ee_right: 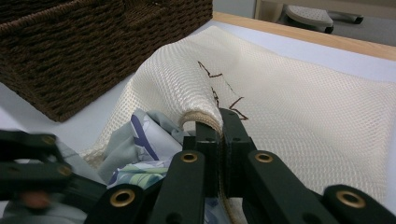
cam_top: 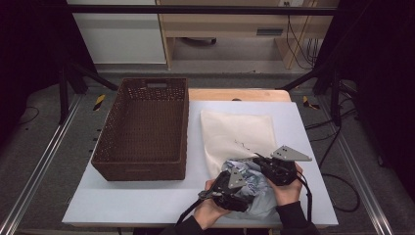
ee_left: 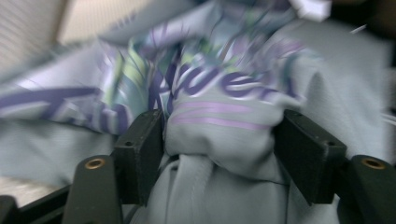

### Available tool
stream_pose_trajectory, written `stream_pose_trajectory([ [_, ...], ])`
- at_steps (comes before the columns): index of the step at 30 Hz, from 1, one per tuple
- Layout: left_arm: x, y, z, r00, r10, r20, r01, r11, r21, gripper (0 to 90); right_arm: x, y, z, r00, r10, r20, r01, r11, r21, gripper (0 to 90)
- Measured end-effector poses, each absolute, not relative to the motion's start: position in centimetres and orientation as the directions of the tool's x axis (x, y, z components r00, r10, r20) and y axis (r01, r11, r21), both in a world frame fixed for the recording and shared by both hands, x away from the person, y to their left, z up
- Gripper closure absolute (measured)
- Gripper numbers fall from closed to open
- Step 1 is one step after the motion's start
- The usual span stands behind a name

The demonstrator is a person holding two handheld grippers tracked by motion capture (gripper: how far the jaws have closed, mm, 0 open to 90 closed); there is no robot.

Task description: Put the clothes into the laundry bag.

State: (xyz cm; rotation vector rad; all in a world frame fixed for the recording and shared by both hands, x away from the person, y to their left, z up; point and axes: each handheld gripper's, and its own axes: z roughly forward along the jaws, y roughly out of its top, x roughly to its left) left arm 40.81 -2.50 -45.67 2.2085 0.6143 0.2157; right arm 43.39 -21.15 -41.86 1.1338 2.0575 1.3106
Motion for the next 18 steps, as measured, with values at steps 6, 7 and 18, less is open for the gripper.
stream_pose_trajectory([
  [6, 41.6, -2.6, -46.6, 0.858, 0.507, -0.079, 0.387, -0.538, 0.749, 62.0, 43.4, -21.2, -41.9, -0.565, 0.823, 0.059, 0.401, 0.212, 0.891, 88.1],
  [7, 41.6, -2.5, -46.5, 0.859, 0.506, -0.079, 0.386, -0.539, 0.749, 65.9, 43.4, -21.2, -41.9, -0.565, 0.823, 0.062, 0.403, 0.210, 0.891, 88.1],
  [18, 42.3, -3.7, -44.0, 0.839, 0.544, 0.009, 0.329, -0.520, 0.789, 73.5, 43.1, -21.1, -41.4, -0.571, 0.818, 0.061, 0.390, 0.206, 0.898, 88.1],
])
